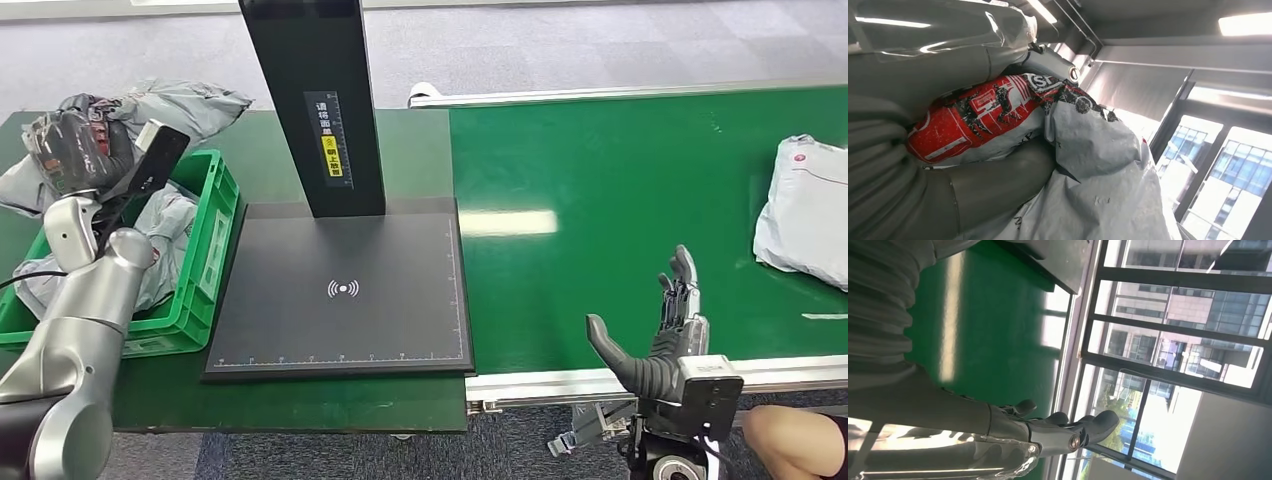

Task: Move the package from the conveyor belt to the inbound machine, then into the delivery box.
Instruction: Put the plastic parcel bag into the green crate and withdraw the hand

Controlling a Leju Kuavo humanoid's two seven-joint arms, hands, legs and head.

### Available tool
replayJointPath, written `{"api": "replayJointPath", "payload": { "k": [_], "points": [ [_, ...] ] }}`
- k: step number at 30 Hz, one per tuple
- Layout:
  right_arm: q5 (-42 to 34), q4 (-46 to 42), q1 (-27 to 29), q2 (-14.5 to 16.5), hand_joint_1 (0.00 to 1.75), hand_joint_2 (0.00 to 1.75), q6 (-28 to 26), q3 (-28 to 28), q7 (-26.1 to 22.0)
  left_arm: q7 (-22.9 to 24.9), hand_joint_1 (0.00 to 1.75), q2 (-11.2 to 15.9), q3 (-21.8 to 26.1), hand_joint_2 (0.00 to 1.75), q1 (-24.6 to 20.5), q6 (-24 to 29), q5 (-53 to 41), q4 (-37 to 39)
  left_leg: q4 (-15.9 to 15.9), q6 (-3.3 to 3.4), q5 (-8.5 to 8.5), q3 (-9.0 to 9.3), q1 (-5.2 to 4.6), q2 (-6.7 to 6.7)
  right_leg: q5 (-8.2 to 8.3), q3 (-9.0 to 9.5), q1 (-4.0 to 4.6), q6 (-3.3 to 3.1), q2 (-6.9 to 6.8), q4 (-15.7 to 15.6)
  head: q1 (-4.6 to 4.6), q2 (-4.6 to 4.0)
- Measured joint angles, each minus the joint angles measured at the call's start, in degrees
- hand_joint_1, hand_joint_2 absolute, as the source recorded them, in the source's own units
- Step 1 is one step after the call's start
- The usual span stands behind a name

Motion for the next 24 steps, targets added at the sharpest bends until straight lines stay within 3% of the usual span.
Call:
{"api": "replayJointPath", "payload": {
  "k": [8,12,18,24],
  "points": [
    [-0.22,-0.57,0.56,-0.03,0.00,1.75,-0.56,-0.14,0.03,9.41,1.75,3.19,0.38,1.75,-4.65,-0.01,-10.02,8.94,0.00,-0.01,0.00,0.00,0.06,0.02,0.01,-0.06,0.07,-0.01,0.02,0.01,-0.01,0.01],
    [-0.55,-0.57,0.39,-0.13,0.00,1.75,-0.68,-0.16,0.03,10.39,0.00,4.85,0.40,1.75,-6.81,-0.07,-11.62,12.64,0.00,-0.01,0.01,-0.01,0.09,0.01,0.01,-0.05,0.10,-0.02,0.01,0.02,0.00,0.00],
    [-1.44,-0.42,0.16,-0.89,0.00,1.75,-1.20,0.14,0.03,4.94,0.00,5.21,1.81,1.75,-7.18,-0.10,-8.18,14.79,0.00,-0.01,0.01,-0.05,0.07,0.00,0.01,-0.05,0.08,-0.01,0.01,0.01,0.01,0.01],
    [-1.94,0.15,-0.29,-1.49,0.00,1.75,-1.39,0.62,-0.08,9.03,0.00,5.24,1.12,1.75,-6.80,-0.11,-14.36,15.50,0.00,-0.01,0.01,-0.05,0.07,-0.05,0.01,-0.05,0.08,-0.01,0.00,0.00,0.00,0.00]
  ]
}}
